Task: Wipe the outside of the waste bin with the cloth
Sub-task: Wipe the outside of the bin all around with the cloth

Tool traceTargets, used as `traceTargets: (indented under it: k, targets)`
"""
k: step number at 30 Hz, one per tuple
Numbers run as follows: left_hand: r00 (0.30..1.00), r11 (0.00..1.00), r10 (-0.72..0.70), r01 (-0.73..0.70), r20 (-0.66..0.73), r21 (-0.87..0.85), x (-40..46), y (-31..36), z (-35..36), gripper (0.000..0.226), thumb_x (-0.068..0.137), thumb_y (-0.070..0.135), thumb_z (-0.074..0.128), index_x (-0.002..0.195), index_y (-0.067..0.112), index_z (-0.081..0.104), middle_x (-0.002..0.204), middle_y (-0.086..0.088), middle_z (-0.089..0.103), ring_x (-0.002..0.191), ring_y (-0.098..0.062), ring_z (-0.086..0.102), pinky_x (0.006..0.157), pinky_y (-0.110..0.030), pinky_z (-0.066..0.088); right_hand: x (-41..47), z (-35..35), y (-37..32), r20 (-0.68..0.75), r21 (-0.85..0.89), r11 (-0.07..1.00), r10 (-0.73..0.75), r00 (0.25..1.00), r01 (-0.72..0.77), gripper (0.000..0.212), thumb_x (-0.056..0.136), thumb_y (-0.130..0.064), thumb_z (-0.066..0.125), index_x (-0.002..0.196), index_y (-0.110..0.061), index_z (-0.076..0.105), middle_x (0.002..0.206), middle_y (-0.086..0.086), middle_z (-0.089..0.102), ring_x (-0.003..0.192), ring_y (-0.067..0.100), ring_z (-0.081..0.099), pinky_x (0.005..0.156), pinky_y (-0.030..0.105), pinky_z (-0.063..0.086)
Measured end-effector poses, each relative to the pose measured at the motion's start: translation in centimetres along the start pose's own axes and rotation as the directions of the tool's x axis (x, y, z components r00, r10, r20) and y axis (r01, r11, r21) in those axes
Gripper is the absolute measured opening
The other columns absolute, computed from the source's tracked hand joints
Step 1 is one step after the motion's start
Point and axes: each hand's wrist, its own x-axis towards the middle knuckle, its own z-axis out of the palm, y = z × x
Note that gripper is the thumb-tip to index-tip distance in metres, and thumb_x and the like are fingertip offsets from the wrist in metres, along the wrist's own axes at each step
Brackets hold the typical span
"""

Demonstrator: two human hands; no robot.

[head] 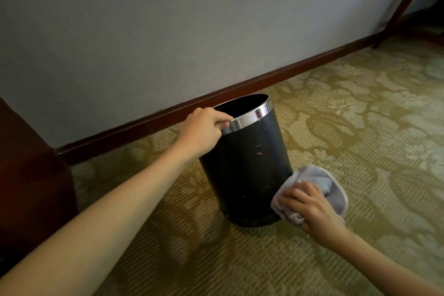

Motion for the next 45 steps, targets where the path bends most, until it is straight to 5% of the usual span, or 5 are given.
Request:
traceTargets:
  k: [9,20,35,41,45]
  targets:
    - [0.998,0.994,0.069,-0.069,-0.001,0.079,-1.3,2.6,1.2,0.034,0.086,0.006,0.056,0.106,0.029,0.07,0.099,0.006,0.073,0.102,-0.017,0.063,0.086,-0.039,0.051,9.3,-4.1,-1.0,-0.46,0.069,0.992,0.125,0.879,-0.104,0.03,0.08,-0.009,0.054,0.103,-0.004,0.072,0.105,0.009,0.065,0.096,0.034,0.05,0.082,0.044,0.043]
    - [1.0,1.0,-0.013,0.012,0.026,0.022,-0.5,1.5,0.3,0.026,0.089,0.013,0.057,0.111,0.022,0.068,0.114,0.001,0.068,0.113,-0.018,0.057,0.094,-0.037,0.044,-1.2,1.1,-2.1,-0.046,-0.024,0.994,0.105,0.993,-0.107,0.026,0.07,-0.015,0.076,0.096,-0.016,0.074,0.088,0.0,0.065,0.079,0.025,0.053,0.069,0.046,0.05]
    - [0.984,0.998,-0.069,0.068,-0.162,-0.011,0.6,0.6,0.5,0.022,0.089,0.01,0.058,0.107,0.012,0.07,0.108,-0.005,0.07,0.106,-0.022,0.061,0.094,-0.034,0.046,4.0,1.7,-1.0,-0.331,0.251,0.955,0.24,0.913,-0.16,0.031,0.058,0.013,0.059,0.084,-0.001,0.069,0.09,0.004,0.062,0.087,0.011,0.04,0.076,0.03,0.036]
    - [0.983,0.98,0.023,0.013,-0.185,0.196,1.2,0.4,-0.5,0.023,0.086,0.006,0.054,0.08,0.02,0.072,0.084,-0.008,0.072,0.083,-0.028,0.064,0.074,-0.042,0.053,8.1,4.1,-2.4,-0.217,0.539,0.725,0.612,0.761,-0.429,0.053,0.07,0.011,0.052,0.114,-0.017,0.061,0.103,-0.006,0.056,0.095,0.017,0.053,0.081,0.029,0.044]
    - [0.975,0.977,-0.015,0.061,-0.22,0.203,0.9,-0.8,-1.4,0.02,0.084,0.004,0.052,0.076,0.015,0.067,0.077,-0.009,0.067,0.079,-0.028,0.062,0.072,-0.04,0.052,12.5,1.7,-0.6,0.04,0.883,0.136,0.932,0.361,-0.45,0.049,0.072,-0.009,0.066,0.12,-0.01,0.053,0.113,0.007,0.06,0.097,0.02,0.06,0.08,0.034,0.053]
